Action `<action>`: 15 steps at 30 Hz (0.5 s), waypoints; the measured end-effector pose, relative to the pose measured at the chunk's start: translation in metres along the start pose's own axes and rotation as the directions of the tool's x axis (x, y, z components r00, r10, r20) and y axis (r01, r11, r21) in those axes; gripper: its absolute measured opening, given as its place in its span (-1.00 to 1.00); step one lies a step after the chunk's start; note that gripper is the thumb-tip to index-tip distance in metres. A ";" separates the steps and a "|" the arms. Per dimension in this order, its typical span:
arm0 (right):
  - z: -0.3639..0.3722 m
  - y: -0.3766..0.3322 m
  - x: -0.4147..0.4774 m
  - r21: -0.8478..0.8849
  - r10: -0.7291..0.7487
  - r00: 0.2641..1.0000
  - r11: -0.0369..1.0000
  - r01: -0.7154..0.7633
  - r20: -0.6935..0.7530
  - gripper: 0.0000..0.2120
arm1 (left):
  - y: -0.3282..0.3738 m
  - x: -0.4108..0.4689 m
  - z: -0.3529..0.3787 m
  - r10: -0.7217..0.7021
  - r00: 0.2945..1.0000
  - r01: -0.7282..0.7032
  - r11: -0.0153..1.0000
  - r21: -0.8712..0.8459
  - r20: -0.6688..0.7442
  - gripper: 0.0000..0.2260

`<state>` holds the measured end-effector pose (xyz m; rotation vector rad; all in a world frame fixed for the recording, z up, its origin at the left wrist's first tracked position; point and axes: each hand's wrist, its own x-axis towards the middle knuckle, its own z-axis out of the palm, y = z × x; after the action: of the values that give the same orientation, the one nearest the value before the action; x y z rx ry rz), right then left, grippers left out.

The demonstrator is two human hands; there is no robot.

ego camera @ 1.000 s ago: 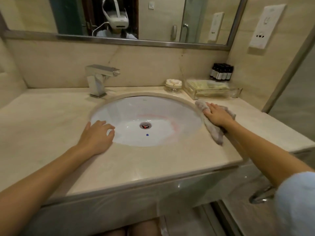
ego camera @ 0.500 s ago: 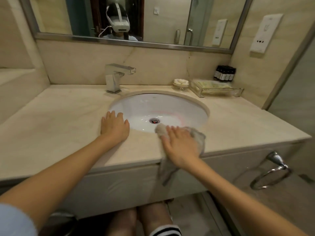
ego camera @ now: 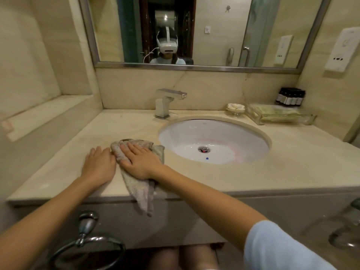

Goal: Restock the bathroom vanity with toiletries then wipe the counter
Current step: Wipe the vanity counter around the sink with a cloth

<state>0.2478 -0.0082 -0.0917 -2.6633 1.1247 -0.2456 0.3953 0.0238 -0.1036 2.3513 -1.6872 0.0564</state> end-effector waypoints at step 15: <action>-0.028 0.084 0.029 -0.042 -0.124 0.989 0.991 0.127 0.082 -0.50 | 0.025 0.095 0.009 0.075 0.994 -0.068 0.994 -0.088 0.077 -0.56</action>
<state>0.2034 -0.0901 -0.0873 -2.7633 0.9522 -0.1361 0.4019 -0.0736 -0.0916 2.2588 -1.7734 -0.0964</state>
